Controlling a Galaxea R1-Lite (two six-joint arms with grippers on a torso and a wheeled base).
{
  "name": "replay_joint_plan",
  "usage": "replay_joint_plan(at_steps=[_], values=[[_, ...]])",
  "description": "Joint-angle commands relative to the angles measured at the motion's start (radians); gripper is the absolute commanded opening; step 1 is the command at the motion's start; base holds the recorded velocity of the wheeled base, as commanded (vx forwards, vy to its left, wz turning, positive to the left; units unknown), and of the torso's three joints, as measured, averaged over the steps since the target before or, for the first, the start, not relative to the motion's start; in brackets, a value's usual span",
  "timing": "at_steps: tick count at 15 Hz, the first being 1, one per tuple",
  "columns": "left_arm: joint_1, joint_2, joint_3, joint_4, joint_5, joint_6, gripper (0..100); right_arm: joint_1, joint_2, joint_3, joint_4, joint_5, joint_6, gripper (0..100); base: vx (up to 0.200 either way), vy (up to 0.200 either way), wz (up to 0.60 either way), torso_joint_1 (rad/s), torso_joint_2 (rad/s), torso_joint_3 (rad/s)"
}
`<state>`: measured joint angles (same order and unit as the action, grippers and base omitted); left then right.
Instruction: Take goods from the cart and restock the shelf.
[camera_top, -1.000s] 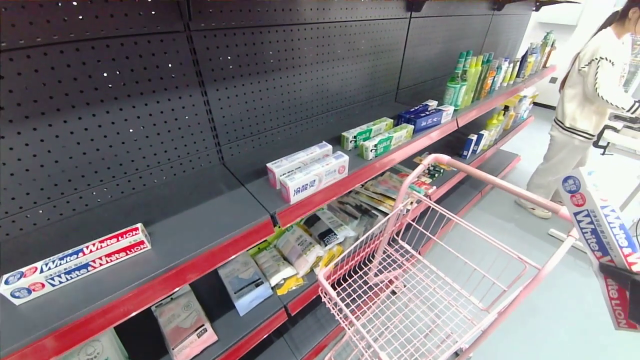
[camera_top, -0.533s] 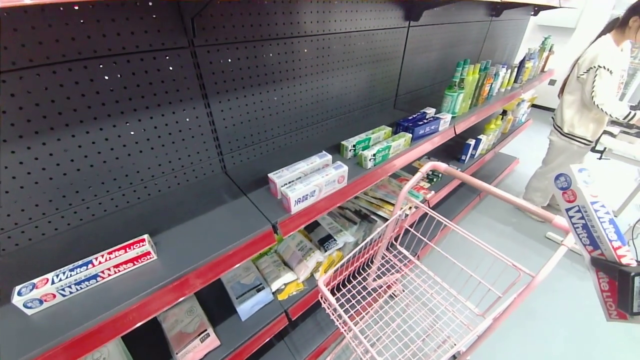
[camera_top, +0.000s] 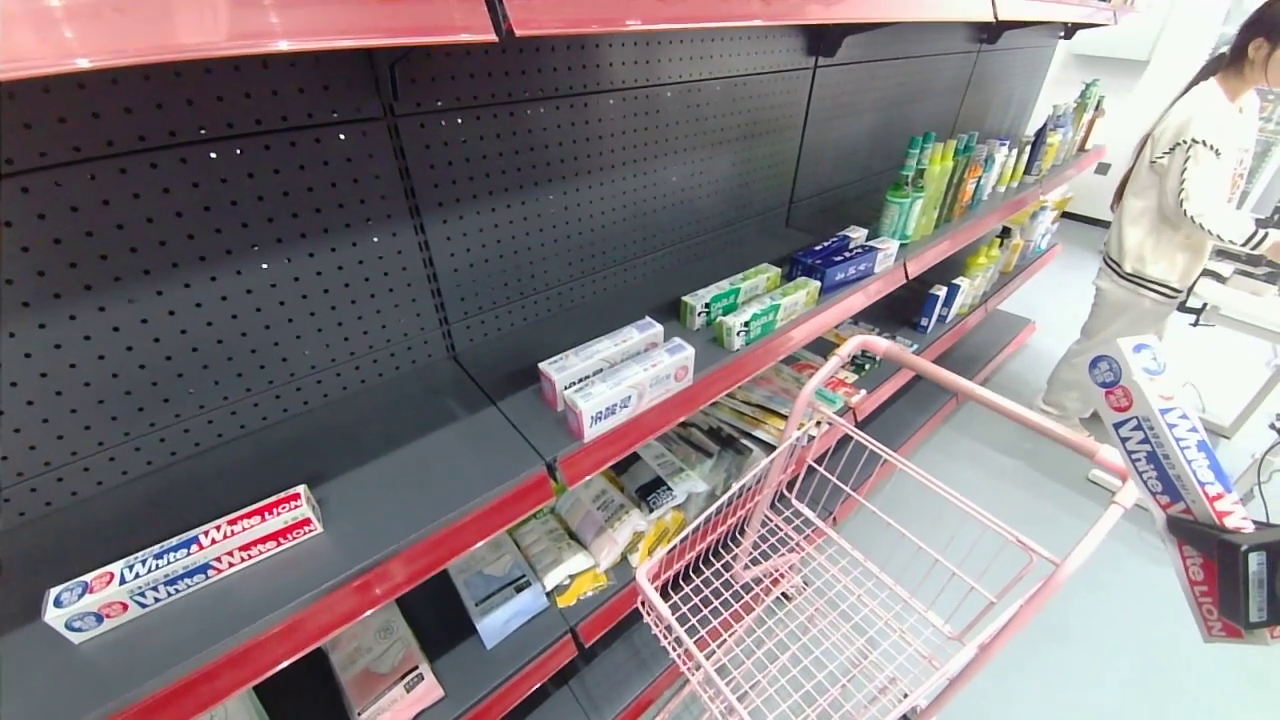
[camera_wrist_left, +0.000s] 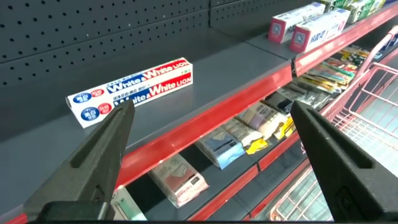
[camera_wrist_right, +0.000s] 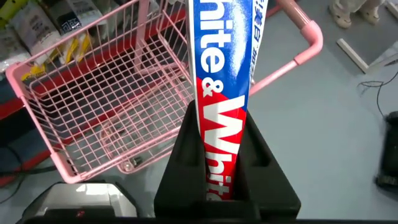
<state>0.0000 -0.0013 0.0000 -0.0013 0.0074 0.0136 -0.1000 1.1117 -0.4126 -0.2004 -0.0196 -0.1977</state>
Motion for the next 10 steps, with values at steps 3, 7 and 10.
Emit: replay_joint_plan(at_steps=[3, 7, 10], values=[[0.000, 0.001, 0.000, 0.000, 0.000, 0.000, 100, -0.001, 0.025, 0.000, -0.002, -0.008, -0.011, 0, 0.000, 0.000, 0.00, 0.090, -0.19, -0.105], [0.000, 0.001, 0.000, 0.000, 0.000, 0.000, 100, -0.047, 0.042, 0.001, -0.053, -0.016, -0.036, 0, 0.000, 0.000, 0.15, 0.002, 0.00, 0.001], [0.000, 0.001, 0.000, 0.000, 0.000, 0.000, 100, -0.046, 0.039, 0.018, -0.057, -0.016, -0.049, 0, 0.000, 0.000, 0.60, 0.006, 0.00, 0.001]])
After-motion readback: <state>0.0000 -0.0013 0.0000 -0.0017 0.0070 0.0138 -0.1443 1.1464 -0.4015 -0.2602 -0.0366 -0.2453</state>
